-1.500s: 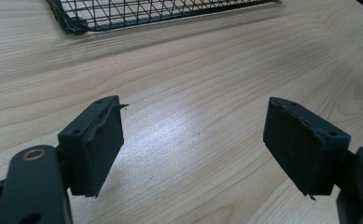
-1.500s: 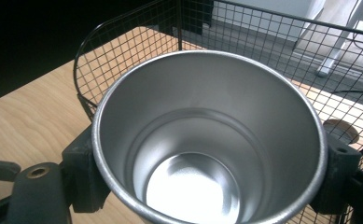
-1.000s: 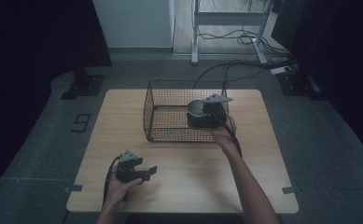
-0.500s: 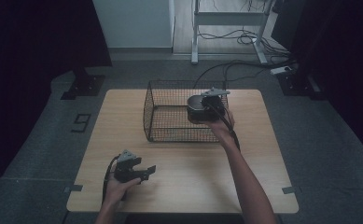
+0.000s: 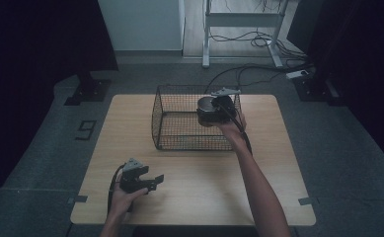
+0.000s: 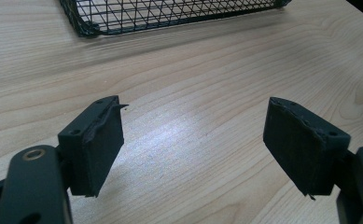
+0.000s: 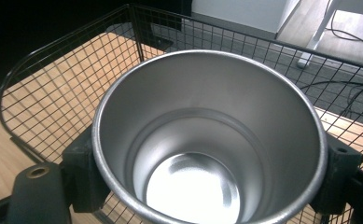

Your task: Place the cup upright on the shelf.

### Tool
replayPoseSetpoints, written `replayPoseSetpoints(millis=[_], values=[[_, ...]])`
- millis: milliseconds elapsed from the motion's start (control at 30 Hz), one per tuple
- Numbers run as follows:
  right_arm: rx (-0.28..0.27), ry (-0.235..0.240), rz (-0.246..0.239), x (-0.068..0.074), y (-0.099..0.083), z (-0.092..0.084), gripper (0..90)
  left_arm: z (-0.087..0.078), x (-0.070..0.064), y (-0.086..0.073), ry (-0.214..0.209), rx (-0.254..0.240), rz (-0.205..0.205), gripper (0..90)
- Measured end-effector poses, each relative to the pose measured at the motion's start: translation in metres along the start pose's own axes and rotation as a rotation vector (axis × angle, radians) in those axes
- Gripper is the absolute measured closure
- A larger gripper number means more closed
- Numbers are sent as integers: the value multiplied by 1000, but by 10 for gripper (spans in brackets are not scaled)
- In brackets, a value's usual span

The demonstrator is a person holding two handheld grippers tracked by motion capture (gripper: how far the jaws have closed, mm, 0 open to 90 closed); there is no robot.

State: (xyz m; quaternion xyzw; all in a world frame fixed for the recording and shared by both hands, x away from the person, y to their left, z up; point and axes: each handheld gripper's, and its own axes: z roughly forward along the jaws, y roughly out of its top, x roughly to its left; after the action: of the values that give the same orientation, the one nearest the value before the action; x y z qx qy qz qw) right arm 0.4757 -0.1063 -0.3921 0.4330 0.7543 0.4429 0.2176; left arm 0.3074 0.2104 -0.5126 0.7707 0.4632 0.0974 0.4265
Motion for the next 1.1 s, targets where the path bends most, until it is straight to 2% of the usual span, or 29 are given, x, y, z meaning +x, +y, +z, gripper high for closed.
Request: replayPoseSetpoints(millis=[533, 1100], values=[[22, -16, 12, -6, 14, 20, 186, -2, 2, 0, -3, -8, -6, 203], [38, -26, 28, -14, 20, 42, 185, -8, 3, 0, -3, -24, -11, 204]])
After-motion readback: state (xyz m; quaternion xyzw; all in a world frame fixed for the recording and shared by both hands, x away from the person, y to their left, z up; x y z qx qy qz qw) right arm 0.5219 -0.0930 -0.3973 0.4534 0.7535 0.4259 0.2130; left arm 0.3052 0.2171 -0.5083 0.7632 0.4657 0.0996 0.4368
